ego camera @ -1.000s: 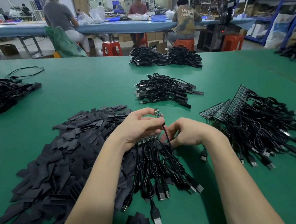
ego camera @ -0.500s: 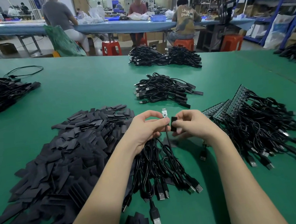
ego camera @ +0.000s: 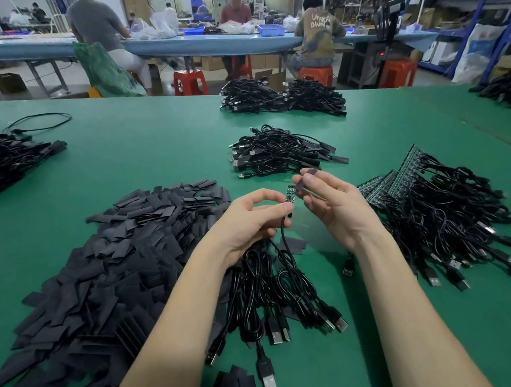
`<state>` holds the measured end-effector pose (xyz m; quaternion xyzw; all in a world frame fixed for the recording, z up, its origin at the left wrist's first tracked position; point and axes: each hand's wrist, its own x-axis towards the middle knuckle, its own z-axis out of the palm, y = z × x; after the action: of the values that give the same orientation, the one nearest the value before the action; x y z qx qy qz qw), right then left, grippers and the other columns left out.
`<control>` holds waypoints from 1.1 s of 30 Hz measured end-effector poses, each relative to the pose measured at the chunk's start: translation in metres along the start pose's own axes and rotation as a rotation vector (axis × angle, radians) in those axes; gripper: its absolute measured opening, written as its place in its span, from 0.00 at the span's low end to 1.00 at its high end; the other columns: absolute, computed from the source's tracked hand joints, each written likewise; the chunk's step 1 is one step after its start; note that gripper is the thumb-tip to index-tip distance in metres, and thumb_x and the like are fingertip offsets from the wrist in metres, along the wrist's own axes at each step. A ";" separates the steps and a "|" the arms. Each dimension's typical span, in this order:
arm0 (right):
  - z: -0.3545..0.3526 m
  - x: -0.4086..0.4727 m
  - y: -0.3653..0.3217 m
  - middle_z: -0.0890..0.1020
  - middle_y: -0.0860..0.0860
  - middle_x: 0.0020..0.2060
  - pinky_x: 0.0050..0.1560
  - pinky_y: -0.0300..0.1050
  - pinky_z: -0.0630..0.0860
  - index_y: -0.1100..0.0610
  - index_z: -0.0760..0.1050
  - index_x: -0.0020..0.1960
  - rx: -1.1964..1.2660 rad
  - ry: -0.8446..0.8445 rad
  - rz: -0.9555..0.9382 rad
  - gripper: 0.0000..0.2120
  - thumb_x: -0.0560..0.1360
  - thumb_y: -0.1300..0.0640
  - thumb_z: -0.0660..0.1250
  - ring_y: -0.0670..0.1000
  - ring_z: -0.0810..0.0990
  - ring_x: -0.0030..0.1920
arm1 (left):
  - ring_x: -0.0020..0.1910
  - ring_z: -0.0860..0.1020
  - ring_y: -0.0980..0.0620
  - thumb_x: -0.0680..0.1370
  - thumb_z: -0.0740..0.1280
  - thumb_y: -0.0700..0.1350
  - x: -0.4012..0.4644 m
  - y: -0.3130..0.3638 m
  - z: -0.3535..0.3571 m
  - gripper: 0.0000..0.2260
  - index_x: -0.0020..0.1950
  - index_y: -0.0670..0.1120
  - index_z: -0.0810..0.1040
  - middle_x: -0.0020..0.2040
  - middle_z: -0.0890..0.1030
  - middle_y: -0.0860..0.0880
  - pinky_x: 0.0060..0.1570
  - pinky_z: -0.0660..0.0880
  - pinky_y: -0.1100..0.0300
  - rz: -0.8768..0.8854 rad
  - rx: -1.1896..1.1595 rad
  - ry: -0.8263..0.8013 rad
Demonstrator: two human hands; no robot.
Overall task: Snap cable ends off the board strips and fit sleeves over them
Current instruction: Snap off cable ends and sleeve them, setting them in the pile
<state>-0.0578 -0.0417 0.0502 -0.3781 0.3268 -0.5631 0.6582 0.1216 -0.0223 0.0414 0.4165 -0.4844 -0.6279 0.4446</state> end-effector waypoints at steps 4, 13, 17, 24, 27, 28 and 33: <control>0.003 0.000 0.000 0.87 0.54 0.48 0.43 0.34 0.80 0.59 0.83 0.53 0.035 -0.004 -0.041 0.13 0.69 0.59 0.75 0.46 0.85 0.46 | 0.37 0.81 0.55 0.76 0.74 0.41 -0.001 0.000 -0.001 0.06 0.50 0.47 0.79 0.39 0.84 0.49 0.33 0.73 0.67 -0.008 0.001 -0.016; 0.005 -0.004 -0.002 0.87 0.53 0.47 0.45 0.36 0.80 0.60 0.82 0.52 -0.053 -0.055 -0.095 0.12 0.69 0.61 0.74 0.47 0.85 0.46 | 0.38 0.81 0.54 0.76 0.74 0.41 -0.001 0.000 -0.005 0.06 0.49 0.48 0.80 0.40 0.83 0.49 0.34 0.73 0.67 -0.009 0.011 -0.066; 0.003 -0.005 -0.003 0.87 0.54 0.47 0.46 0.37 0.81 0.61 0.81 0.53 -0.108 -0.064 -0.090 0.10 0.72 0.64 0.72 0.47 0.86 0.45 | 0.37 0.78 0.53 0.76 0.74 0.41 -0.002 0.001 -0.010 0.05 0.48 0.48 0.80 0.39 0.82 0.48 0.35 0.73 0.67 -0.007 0.045 -0.091; -0.002 -0.008 -0.004 0.87 0.53 0.50 0.45 0.38 0.81 0.56 0.81 0.52 -0.207 -0.170 -0.013 0.12 0.69 0.59 0.73 0.46 0.85 0.47 | 0.36 0.78 0.52 0.76 0.75 0.40 -0.005 0.001 -0.010 0.06 0.45 0.49 0.80 0.40 0.83 0.46 0.36 0.73 0.67 0.039 0.222 -0.121; -0.005 -0.009 -0.005 0.87 0.53 0.52 0.44 0.39 0.81 0.55 0.82 0.52 -0.253 -0.185 0.002 0.12 0.68 0.58 0.74 0.46 0.85 0.49 | 0.36 0.77 0.52 0.75 0.75 0.40 -0.005 0.001 -0.012 0.06 0.45 0.49 0.81 0.40 0.83 0.44 0.37 0.72 0.67 0.033 0.276 -0.133; -0.006 -0.009 -0.005 0.87 0.54 0.52 0.44 0.39 0.81 0.54 0.83 0.51 -0.255 -0.194 0.016 0.11 0.69 0.58 0.74 0.46 0.85 0.50 | 0.35 0.78 0.53 0.75 0.75 0.40 -0.006 0.001 -0.013 0.05 0.45 0.48 0.81 0.40 0.83 0.45 0.37 0.73 0.68 0.031 0.278 -0.148; -0.013 -0.012 -0.008 0.86 0.53 0.54 0.44 0.38 0.80 0.49 0.86 0.48 -0.308 -0.280 0.114 0.08 0.71 0.58 0.73 0.46 0.85 0.51 | 0.34 0.78 0.55 0.75 0.75 0.38 -0.010 0.004 -0.018 0.05 0.47 0.46 0.81 0.38 0.82 0.47 0.36 0.73 0.69 0.031 0.334 -0.224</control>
<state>-0.0743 -0.0319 0.0506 -0.5296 0.3353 -0.4105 0.6623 0.1418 -0.0179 0.0431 0.4047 -0.6347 -0.5741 0.3222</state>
